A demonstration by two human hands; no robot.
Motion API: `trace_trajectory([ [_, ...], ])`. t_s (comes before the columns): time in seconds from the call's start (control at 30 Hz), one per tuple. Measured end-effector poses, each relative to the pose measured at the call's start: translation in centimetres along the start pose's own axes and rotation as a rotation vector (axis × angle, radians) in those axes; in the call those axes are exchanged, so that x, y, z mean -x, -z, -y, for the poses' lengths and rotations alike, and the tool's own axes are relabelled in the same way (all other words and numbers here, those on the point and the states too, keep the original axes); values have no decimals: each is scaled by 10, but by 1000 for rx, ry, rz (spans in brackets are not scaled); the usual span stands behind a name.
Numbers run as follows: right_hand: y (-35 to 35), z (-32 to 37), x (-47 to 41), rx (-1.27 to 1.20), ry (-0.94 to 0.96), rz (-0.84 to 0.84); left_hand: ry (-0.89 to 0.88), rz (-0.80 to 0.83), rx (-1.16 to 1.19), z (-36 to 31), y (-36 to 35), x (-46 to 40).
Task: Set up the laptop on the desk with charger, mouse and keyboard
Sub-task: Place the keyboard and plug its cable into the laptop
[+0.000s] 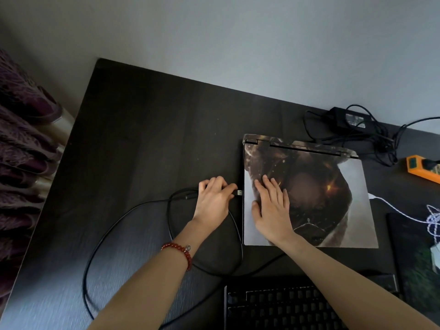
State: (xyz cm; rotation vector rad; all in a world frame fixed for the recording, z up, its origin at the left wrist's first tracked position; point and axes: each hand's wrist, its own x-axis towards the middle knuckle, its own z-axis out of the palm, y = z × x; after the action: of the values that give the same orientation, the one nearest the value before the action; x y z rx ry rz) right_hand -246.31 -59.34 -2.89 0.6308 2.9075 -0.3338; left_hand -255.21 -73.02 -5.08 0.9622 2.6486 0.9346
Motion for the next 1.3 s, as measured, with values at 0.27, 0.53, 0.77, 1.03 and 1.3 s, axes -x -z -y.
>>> trace_trajectory([
  [0.27, -2, 0, 1, -2, -7, -7, -10, 1, 10, -2, 0, 0],
  [0.53, -2, 0, 0, -9, -7, -8, -32, 77, -52, 3, -1, -3],
  [0.77, -3, -1, 0, -20, -6, -7, 36, 69, -4, 12, 8, -2],
  [1.03, -3, -1, 0, -40, 5, -11, 72, 59, 95, -1, 2, -8],
  [1.3, -6, -1, 1, -28, -3, -30, -90, 54, 78, -1, 3, 4],
])
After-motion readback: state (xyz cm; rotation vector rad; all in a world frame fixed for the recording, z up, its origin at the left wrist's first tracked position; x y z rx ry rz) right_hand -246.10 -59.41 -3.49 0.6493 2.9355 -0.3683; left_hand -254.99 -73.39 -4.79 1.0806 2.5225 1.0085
